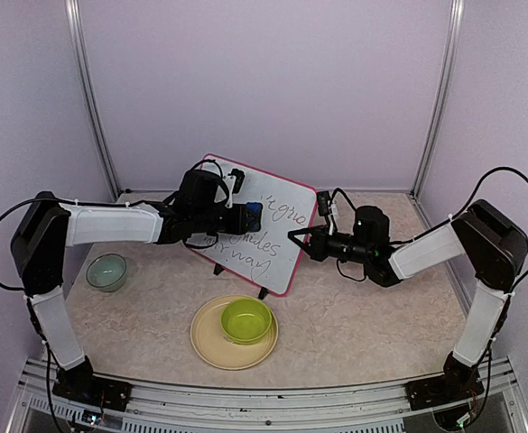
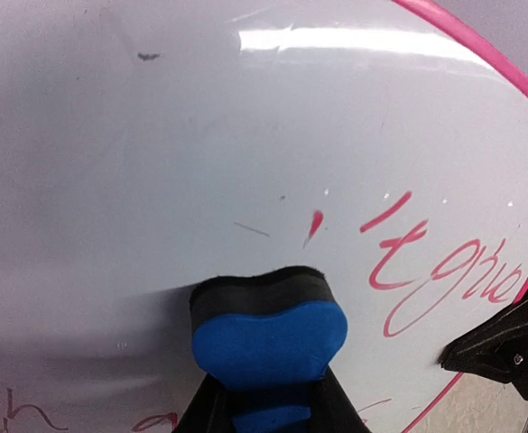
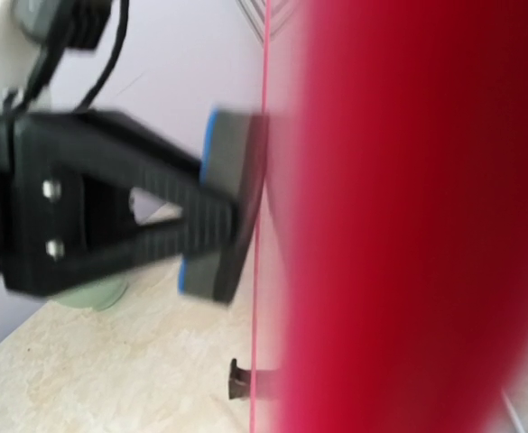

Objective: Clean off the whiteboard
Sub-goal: Erase the center of the whiteboard.

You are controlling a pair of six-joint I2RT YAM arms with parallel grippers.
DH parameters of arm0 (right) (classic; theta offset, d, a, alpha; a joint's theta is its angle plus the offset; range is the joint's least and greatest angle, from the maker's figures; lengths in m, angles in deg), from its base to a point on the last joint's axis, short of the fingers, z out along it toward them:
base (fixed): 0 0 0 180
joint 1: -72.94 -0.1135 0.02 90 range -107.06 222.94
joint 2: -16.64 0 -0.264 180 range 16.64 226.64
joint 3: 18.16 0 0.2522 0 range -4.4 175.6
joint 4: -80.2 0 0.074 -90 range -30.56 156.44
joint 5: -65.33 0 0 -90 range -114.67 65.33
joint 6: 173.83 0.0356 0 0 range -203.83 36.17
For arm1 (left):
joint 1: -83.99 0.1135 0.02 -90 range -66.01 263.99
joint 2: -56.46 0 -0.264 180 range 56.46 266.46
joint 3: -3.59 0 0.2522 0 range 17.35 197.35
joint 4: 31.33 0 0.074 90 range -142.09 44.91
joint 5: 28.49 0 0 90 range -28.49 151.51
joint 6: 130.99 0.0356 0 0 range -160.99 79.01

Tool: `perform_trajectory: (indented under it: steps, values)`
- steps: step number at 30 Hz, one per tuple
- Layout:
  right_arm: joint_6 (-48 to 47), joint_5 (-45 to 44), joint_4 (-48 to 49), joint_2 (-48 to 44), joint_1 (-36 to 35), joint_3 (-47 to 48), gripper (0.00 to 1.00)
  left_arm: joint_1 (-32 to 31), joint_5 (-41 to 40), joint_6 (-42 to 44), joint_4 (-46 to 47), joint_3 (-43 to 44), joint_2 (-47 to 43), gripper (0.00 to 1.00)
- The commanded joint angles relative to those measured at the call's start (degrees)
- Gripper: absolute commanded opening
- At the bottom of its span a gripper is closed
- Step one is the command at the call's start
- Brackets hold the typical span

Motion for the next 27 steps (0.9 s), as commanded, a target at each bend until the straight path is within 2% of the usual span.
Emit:
perform_trajectory:
  steps: [1,11,15,19,27]
  values:
    - [-15.27,7.83,-25.26,6.61,-4.44,-4.85,0.00,-0.35,0.52,-2.31,-2.45,-2.27,1.78,0.03]
    - [-15.49,7.74,-25.54,6.83,-4.53,-4.80,0.00,-0.31,-1.52,1.51,-9.65,12.74,4.49,0.03]
    - [-15.54,7.77,-25.74,6.93,-4.53,-4.63,0.00,-0.13,-1.82,2.01,-10.94,15.69,5.03,0.04]
    - [-15.58,7.83,-25.70,6.90,-4.53,-4.63,0.00,-0.22,-1.22,1.15,-9.25,12.38,4.53,0.03]
    - [-15.62,8.00,-25.87,7.25,-4.61,-4.26,0.00,-0.48,-0.43,-0.88,-4.31,-0.09,2.39,0.04]
